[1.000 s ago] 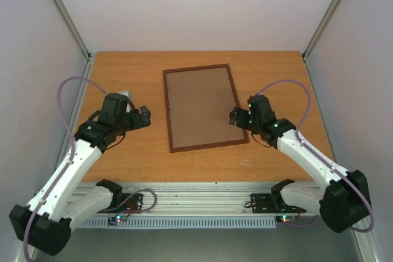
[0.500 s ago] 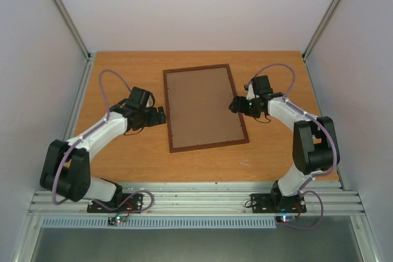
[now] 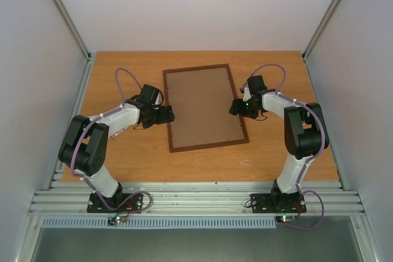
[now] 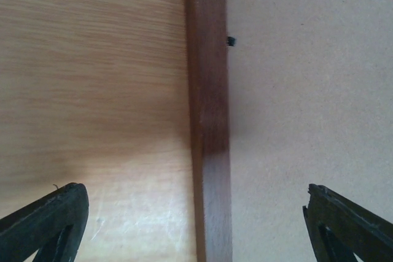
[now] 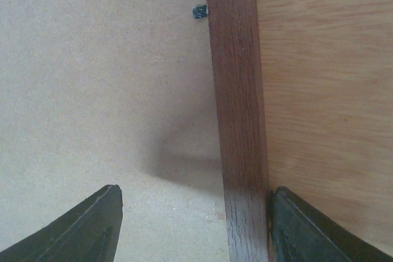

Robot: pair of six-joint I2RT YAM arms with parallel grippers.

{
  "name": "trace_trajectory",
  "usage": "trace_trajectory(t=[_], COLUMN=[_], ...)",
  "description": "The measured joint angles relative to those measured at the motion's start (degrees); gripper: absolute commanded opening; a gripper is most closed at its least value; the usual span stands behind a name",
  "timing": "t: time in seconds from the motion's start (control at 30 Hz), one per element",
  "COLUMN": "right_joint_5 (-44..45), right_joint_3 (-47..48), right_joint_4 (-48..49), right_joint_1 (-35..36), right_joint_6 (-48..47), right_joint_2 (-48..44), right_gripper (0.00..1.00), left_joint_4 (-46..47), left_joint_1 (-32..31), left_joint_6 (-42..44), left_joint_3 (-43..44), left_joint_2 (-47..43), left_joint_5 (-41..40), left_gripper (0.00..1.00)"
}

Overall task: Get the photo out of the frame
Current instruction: Move the photo frame to the center of the board.

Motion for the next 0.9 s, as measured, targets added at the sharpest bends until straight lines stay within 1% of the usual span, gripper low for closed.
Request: trace_trajectory(t=[0.17,0.27,0.4,0.6,0.77,0.9], right_joint_5=[0.1,0.0,-0.2,0.7,2.0,2.2], right_joint_3=[0.8,0.7,0.0,-3.3,-8.8,-13.6], right_joint_4=[-0.6,-0.8,-0.4,0.5,-0.5,-1.5], right_joint_1=[-0.2,-0.3,0.0,1.5,3.4,5.4], right_joint_6=[-0.7,-0.9,-0.9,-0.9,-0.7,0.5], right_joint_2=[0.9,0.9,0.8,-1.7,-6.7,-11.1], right_gripper=[0.52,0.49,0.48,0.47,0.47,0.50], left_joint_4=[0.9,1.2,1.8,2.3,2.5,1.6], left_joint_1=[-1.2,-2.2,-3.3,-4.7,-6.4,-9.2], left_joint_6=[0.1,0.5,0.7,1.0,0.8,-0.3], left_joint_3=[2.2,2.4,2.8,2.1,-1.9,-7.5], left_joint_2=[4.3,5.5,6.3,6.0,2.7,-2.8], left_joint_5=[1.1,1.5,2.2,0.6,-1.2,-2.2], left_gripper=[0.88,0.81,0.73,0.64,0.64,0.64])
